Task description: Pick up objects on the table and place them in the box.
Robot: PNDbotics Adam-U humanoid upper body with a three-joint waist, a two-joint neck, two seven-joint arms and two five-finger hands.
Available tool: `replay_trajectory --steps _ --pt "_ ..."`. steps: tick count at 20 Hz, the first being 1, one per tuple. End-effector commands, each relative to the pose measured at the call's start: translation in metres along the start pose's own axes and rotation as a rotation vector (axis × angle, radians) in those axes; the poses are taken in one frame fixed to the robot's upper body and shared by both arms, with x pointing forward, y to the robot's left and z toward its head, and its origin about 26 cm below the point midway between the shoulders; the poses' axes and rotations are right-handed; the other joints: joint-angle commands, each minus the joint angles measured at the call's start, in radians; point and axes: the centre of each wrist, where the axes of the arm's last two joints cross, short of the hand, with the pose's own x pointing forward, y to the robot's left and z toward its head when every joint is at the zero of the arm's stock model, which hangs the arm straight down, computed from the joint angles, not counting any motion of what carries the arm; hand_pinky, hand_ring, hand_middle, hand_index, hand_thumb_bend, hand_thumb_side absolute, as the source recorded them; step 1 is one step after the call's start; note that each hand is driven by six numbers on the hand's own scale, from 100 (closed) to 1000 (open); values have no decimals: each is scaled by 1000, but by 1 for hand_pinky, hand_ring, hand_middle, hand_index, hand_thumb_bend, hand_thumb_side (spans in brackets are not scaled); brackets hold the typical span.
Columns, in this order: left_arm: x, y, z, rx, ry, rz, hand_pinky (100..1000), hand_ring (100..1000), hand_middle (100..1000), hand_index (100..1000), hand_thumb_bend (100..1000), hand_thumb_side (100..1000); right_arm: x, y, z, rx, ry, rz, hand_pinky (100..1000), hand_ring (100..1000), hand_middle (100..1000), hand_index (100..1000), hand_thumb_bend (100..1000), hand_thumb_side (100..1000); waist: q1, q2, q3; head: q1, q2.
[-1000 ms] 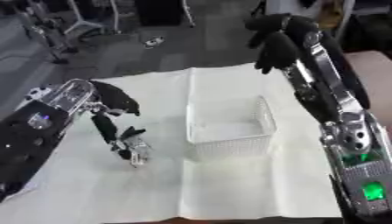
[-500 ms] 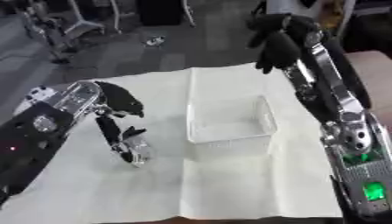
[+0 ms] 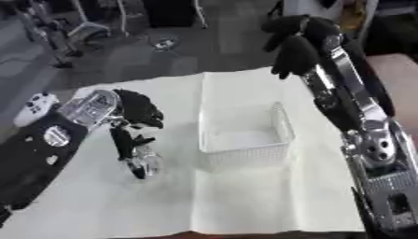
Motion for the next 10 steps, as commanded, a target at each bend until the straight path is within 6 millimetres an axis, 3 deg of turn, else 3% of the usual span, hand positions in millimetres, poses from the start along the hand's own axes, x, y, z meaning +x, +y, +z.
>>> replay_trajectory --steps 1,10 --pt "-12 -6 15 -324 -197 -209 1000 995 1000 1000 964 1000 5 -3 -4 -3 -25 4 379 428 548 754 639 1000 -1 -14 1 -1 3" --pt "-7 -46 34 -248 -182 -184 1000 989 1000 1000 907 1000 5 -4 -4 -1 -21 9 378 428 548 754 645 1000 -2 -12 2 -16 1"
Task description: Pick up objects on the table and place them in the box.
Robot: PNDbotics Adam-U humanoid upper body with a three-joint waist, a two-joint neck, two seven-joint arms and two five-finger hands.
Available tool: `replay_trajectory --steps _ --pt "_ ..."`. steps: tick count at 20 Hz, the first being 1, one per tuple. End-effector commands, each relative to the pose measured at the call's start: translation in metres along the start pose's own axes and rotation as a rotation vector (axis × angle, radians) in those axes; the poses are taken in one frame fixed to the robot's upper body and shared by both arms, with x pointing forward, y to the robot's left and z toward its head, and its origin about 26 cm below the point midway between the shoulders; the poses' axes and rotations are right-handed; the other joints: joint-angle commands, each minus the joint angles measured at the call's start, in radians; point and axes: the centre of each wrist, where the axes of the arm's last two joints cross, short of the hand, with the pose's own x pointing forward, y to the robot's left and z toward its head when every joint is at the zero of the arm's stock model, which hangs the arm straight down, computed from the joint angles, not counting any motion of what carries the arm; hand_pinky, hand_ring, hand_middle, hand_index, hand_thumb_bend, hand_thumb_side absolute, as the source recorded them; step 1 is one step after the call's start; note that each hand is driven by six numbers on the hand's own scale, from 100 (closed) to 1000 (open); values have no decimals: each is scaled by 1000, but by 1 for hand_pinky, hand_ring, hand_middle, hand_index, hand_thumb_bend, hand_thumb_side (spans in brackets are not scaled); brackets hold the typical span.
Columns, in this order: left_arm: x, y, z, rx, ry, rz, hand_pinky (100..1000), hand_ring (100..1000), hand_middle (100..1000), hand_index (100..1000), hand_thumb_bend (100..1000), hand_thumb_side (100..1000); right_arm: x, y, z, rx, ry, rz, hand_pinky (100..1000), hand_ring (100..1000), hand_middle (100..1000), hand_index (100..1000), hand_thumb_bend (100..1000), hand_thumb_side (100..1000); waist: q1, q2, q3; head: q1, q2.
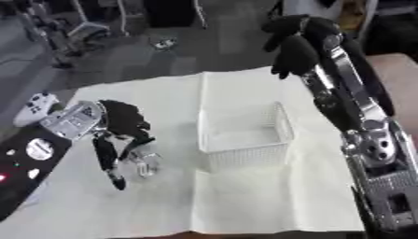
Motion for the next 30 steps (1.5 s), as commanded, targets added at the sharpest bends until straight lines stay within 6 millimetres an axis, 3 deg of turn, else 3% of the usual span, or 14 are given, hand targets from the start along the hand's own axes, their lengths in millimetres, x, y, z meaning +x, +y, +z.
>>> replay_trajectory --steps 1,14,25,30 --pt "-14 -9 20 -225 -145 -128 1000 989 1000 1000 907 1000 5 -4 -4 -1 -21 9 378 428 548 754 645 1000 -3 -12 2 -12 1" --pt "-9 -20 11 -163 -142 -121 1000 992 1000 1000 871 1000 6 -4 -5 -9 -30 6 380 429 548 754 637 1000 -5 -9 -2 -14 0" --pt "-43 0 26 -247 -13 -177 1000 1000 1000 1000 899 1000 5 -4 -4 -5 -22 9 380 429 548 754 637 1000 -4 -15 6 -7 6" --pt "-37 -1 16 -156 -46 -131 1000 1000 1000 1000 859 1000 6 -4 -5 -12 -30 5 381 429 547 754 633 1000 -5 -12 1 -8 -1"
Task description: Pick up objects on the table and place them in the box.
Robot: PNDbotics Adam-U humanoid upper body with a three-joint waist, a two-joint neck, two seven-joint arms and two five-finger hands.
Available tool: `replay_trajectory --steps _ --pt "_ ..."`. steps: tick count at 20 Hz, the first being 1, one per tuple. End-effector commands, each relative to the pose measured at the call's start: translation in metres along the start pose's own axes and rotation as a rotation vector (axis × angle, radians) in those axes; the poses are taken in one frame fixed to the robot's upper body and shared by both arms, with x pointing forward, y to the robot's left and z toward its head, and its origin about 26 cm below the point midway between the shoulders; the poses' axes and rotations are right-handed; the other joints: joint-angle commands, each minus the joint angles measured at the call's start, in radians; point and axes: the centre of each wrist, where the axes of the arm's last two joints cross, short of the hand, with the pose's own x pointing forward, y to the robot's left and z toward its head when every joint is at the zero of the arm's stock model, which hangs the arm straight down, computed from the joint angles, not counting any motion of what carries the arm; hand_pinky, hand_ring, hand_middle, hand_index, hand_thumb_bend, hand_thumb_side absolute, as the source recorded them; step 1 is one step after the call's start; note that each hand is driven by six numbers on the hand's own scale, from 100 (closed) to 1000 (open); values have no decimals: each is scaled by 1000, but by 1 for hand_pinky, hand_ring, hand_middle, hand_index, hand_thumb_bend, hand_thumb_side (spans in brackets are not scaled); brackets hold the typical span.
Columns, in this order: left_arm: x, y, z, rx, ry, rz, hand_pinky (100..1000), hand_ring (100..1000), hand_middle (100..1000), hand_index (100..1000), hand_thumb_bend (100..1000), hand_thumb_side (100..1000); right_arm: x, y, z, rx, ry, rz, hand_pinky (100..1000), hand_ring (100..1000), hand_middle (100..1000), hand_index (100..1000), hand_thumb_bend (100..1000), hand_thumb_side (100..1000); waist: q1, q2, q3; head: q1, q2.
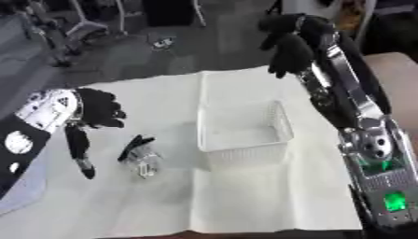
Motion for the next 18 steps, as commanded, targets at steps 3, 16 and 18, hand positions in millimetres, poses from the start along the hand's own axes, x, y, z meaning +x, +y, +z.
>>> replay_trajectory --steps 3,16,18 --pt "-4 1 1 -17 -136 -10 1000 1000 1000 1000 857 1000 7 -3 -5 -15 -35 3 381 429 547 753 631 1000 -4 -11 -3 -3 -5" --pt "9 0 -18 33 -167 7 1000 1000 1000 1000 870 1000 9 -3 -7 -21 -48 -5 382 430 547 753 627 1000 -5 -7 -12 -5 -10" --pt "12 2 -23 36 -174 7 1000 1000 1000 1000 866 1000 9 -2 -8 -20 -52 -7 382 430 547 753 626 1000 -5 -6 -14 -2 -12"
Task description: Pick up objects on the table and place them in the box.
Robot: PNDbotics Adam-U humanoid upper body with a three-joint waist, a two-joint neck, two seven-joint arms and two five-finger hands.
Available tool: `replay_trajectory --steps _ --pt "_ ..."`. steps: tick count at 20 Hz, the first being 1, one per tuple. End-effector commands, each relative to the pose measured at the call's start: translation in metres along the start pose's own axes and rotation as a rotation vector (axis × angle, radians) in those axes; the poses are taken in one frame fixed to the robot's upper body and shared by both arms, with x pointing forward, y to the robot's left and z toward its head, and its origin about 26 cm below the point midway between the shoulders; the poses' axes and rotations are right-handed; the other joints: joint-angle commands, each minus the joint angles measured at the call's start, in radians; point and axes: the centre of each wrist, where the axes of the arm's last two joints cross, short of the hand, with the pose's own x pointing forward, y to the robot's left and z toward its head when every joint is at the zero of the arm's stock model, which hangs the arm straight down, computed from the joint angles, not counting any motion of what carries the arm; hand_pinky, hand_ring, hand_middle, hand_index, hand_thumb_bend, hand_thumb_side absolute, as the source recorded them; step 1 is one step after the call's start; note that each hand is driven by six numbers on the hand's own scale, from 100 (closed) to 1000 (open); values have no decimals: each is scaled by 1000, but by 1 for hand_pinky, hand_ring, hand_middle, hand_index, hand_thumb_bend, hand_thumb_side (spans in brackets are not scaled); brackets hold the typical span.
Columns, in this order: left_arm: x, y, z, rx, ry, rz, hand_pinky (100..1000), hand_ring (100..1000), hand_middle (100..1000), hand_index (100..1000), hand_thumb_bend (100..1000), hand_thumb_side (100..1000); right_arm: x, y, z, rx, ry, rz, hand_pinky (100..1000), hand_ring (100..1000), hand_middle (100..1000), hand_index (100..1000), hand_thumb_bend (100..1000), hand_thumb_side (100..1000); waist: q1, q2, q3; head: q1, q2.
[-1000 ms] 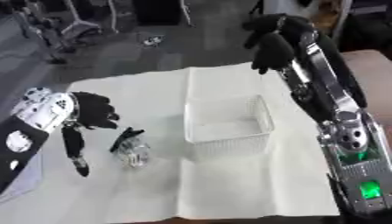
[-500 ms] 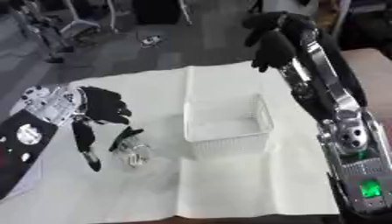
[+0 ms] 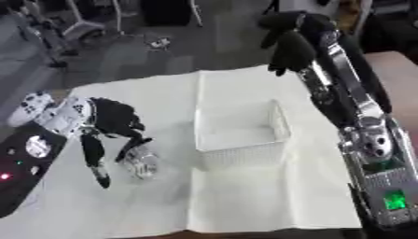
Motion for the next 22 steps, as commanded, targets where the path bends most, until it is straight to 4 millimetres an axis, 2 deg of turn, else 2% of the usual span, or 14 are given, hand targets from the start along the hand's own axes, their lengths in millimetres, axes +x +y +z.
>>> replay_trajectory --steps 1,13,16,17,20,22 --pt "-7 2 4 -53 -32 -21 1000 1000 1000 1000 861 1000 8 -2 -6 -13 -39 -8 382 430 547 753 625 1000 -5 -10 -2 -4 -12" --pt "0 3 -13 -69 -47 -29 1000 1000 1000 1000 853 1000 10 0 -9 -19 -53 -18 383 430 547 753 618 1000 -5 -4 -14 1 -14" --pt "5 4 -18 -53 -55 -38 1000 983 1000 1000 826 1000 11 0 -9 -21 -56 -20 383 430 547 753 617 1000 -6 -3 -17 2 -16" --pt "6 5 -19 -36 -57 -38 991 960 1000 1000 794 976 11 0 -9 -21 -57 -21 383 430 547 753 618 1000 -6 -3 -17 3 -16" --pt "6 6 -20 37 -56 -36 907 891 962 1000 740 897 11 0 -9 -22 -57 -21 383 430 547 753 618 1000 -6 -3 -17 4 -15" --pt "6 4 -19 76 -50 -36 796 829 921 1000 669 810 11 0 -9 -22 -57 -21 383 430 547 752 617 1000 -6 -3 -17 6 -14"
